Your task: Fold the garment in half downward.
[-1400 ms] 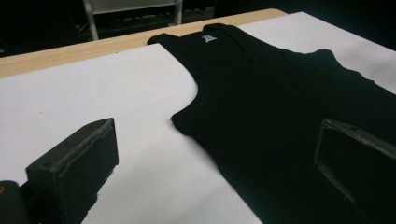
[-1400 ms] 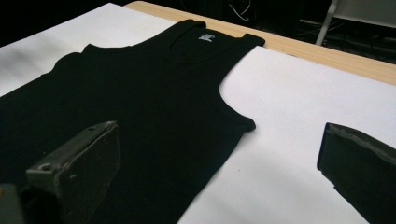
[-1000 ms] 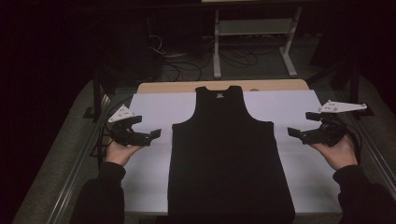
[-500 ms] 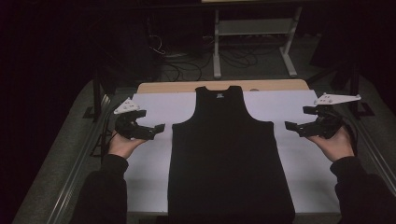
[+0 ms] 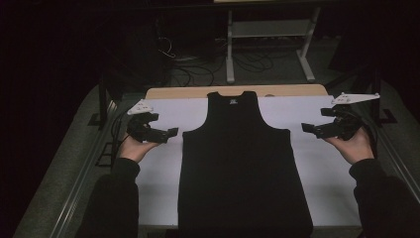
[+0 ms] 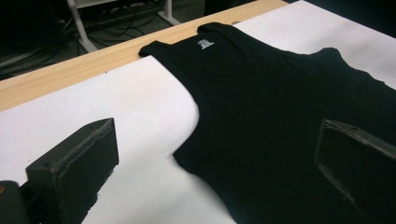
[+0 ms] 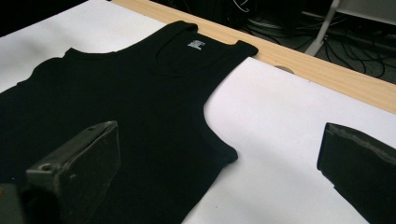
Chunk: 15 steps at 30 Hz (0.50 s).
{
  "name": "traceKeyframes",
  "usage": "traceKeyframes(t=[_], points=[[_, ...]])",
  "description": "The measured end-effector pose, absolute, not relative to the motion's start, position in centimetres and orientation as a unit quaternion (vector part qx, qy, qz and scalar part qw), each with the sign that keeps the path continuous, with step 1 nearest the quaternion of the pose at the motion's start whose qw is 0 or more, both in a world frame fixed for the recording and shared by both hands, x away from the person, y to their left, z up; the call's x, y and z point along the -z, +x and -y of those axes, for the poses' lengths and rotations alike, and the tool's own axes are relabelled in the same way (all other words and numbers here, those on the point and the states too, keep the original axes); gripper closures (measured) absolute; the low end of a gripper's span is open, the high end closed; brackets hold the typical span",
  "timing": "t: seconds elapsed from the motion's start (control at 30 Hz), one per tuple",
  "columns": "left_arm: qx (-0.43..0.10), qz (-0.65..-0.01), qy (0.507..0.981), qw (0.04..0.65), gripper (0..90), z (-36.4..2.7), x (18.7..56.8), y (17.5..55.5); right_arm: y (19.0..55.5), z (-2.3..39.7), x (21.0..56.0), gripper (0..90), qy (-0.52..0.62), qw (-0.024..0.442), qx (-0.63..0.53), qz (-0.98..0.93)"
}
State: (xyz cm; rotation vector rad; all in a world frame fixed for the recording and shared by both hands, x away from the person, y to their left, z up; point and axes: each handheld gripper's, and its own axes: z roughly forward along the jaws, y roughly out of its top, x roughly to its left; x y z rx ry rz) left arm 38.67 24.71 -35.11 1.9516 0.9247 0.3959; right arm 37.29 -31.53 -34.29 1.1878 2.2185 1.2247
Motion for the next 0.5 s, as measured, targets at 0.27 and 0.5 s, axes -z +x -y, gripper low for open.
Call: traceKeyframes(t=[0.27,0.5], points=[[-0.153,-0.380,0.791,0.455,0.0,-24.4,35.7,39.7,38.3,31.7,35.0,0.0,0.426,0.160,-0.427,-0.781],[-0.151,-0.383,0.791,0.454,0.0,-24.4,36.2,40.3,39.3,31.8,35.6,0.0,0.435,0.156,-0.418,-0.783]])
